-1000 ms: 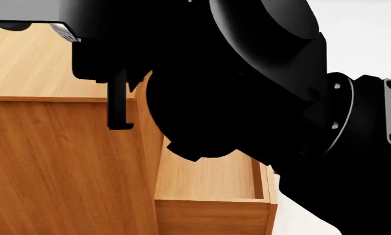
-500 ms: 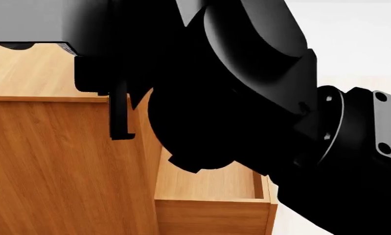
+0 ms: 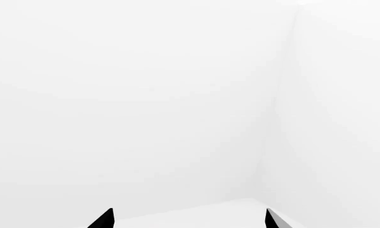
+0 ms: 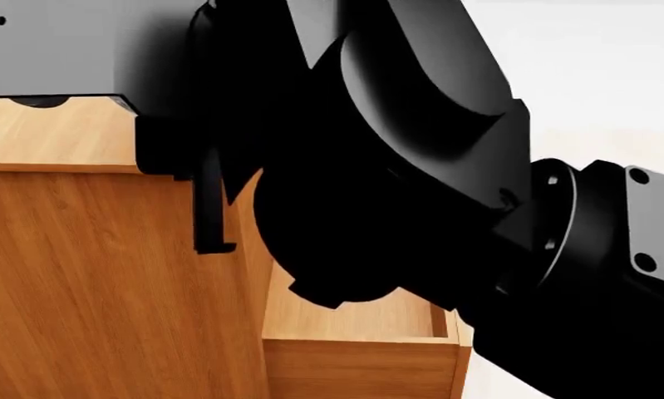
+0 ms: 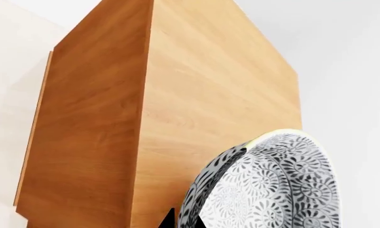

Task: Put the bowl on top of the cabinet.

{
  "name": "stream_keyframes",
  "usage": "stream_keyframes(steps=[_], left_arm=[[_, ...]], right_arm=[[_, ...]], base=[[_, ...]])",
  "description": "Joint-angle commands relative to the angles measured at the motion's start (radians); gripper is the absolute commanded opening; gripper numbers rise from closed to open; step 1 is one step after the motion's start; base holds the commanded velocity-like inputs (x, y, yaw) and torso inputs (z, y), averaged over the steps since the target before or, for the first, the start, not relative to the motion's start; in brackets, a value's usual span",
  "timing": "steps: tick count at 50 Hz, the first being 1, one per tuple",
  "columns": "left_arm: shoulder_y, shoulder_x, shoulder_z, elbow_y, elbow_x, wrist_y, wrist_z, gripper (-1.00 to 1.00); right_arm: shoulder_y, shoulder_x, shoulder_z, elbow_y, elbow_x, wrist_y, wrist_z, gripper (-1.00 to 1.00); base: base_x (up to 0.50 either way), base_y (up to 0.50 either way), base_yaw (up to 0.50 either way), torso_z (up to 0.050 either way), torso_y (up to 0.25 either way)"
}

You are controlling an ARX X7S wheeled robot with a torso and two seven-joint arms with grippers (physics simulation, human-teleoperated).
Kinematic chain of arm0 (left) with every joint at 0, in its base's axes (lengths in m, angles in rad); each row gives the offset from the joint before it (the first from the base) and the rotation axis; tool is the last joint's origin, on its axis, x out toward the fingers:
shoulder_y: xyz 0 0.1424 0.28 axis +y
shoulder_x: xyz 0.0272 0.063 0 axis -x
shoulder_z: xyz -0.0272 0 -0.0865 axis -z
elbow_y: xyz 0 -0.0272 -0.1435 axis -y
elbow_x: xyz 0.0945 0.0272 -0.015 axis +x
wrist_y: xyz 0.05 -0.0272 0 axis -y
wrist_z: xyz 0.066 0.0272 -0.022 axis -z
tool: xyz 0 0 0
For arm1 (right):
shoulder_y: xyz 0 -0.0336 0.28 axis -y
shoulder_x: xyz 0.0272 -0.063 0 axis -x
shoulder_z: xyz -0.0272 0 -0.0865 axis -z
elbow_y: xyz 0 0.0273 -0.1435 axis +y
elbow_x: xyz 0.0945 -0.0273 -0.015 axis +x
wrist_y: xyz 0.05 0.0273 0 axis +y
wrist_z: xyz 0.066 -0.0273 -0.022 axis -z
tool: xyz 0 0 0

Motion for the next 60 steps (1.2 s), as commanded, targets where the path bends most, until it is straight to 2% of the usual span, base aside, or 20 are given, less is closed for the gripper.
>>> stream_keyframes(steps=[1, 22, 23, 49, 54, 60], left_arm=[[0.002, -0.001, 0.001, 0.001, -0.001, 0.000, -0.002, 1.00], [0.004, -0.003, 0.002, 0.001, -0.004, 0.001, -0.005, 1.00], [0.004, -0.003, 0.002, 0.001, -0.004, 0.002, -0.005, 1.00], [0.007, -0.005, 0.003, 0.000, -0.007, 0.005, -0.007, 1.00], [0.007, -0.006, 0.004, 0.000, -0.007, 0.005, -0.008, 1.00], [0.007, -0.006, 0.004, -0.001, -0.008, 0.006, -0.008, 1.00]], right_arm=[[0.001, 0.004, -0.002, -0.005, -0.011, -0.004, 0.008, -1.00], [-0.008, 0.013, -0.009, 0.018, -0.024, -0.058, 0.033, -1.00], [-0.011, 0.016, -0.009, 0.016, -0.022, -0.066, 0.031, 1.00], [0.001, 0.026, 0.007, 0.001, -0.009, -0.076, 0.031, 1.00], [0.019, 0.029, 0.087, -0.030, 0.025, -0.072, 0.037, 1.00], [0.017, 0.069, 0.206, -0.169, 0.085, -0.031, 0.045, 1.00]], base=[[0.00, 0.00, 0.00, 0.000, 0.000], [0.00, 0.00, 0.00, 0.000, 0.000], [0.00, 0.00, 0.00, 0.000, 0.000], [0.00, 0.00, 0.00, 0.000, 0.000], [0.00, 0.00, 0.00, 0.000, 0.000], [0.00, 0.00, 0.00, 0.000, 0.000]])
